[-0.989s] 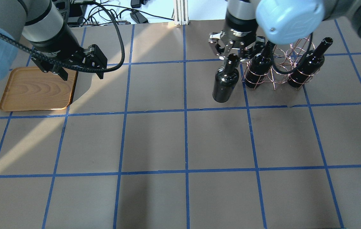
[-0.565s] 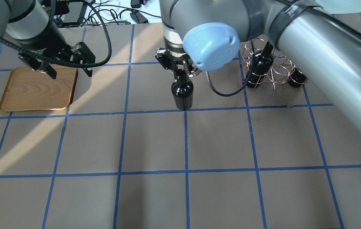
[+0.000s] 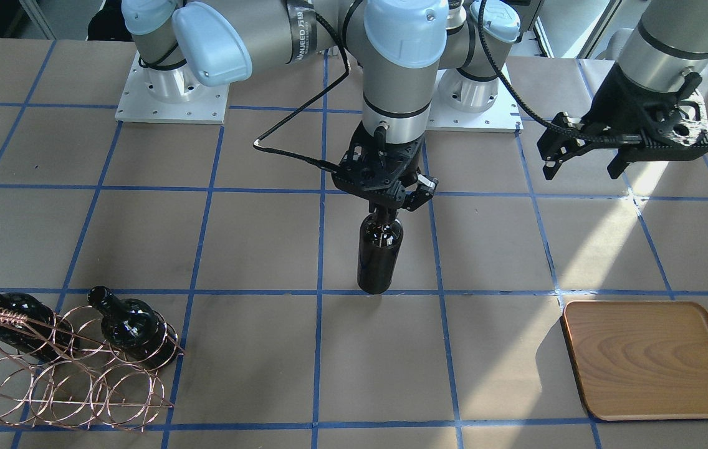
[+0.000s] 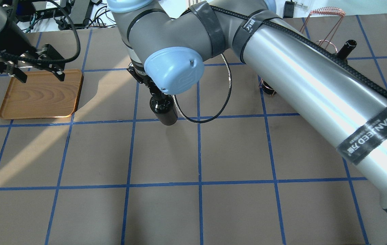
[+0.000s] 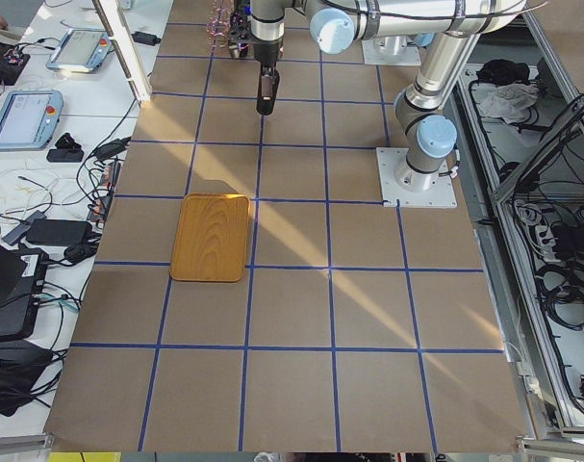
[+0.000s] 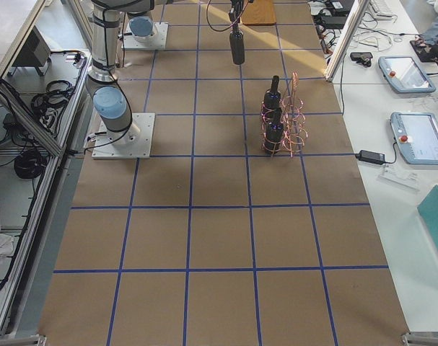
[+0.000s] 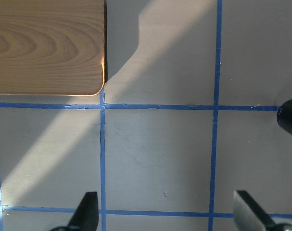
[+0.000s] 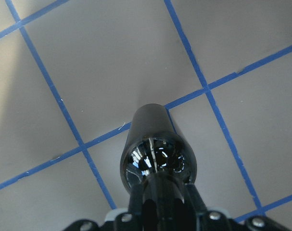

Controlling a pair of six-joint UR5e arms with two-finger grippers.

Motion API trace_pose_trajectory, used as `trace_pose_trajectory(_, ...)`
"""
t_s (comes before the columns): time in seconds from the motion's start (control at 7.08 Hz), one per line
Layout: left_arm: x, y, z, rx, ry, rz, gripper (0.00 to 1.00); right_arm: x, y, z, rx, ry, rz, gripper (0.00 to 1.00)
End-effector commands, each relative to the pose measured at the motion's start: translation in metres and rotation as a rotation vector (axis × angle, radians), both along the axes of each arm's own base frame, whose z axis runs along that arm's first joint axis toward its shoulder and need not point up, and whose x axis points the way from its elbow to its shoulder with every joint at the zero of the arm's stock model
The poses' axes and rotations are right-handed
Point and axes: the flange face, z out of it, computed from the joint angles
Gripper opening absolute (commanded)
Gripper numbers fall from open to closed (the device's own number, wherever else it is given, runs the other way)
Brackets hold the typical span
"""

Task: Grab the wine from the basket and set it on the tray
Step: 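Carry the bottle with the right gripper toward the left arm's side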

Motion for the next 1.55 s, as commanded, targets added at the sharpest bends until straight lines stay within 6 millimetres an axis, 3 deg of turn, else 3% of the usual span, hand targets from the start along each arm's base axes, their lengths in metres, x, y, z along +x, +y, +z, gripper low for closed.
trace_pose_trajectory(0.0,0.032,0.0,-0.003,0.009,-0.001,-0.043,1.0,0.044,-0.004,-0.015,0.004,-0.014,-0.052,0.1)
trace_pose_trajectory(0.99,0.032,-0.001,-0.007,0.028,-0.001,-0.034,1.0,0.061,0.015,-0.026,0.06,0.011,-0.016,0.13)
trace_pose_trajectory(1.13,0.033,-0.003,-0.011,0.039,-0.001,-0.033,1.0,0.061,0.015,-0.027,0.06,0.014,-0.012,0.2)
trace_pose_trajectory(1.27,0.034,-0.006,-0.013,0.032,0.002,-0.031,1.0,0.06,0.015,-0.028,0.06,0.016,-0.007,0.34)
trace_pose_trajectory(1.41,0.034,-0.006,-0.014,0.034,0.001,-0.028,1.0,0.059,0.015,-0.028,0.057,0.023,-0.005,0.65)
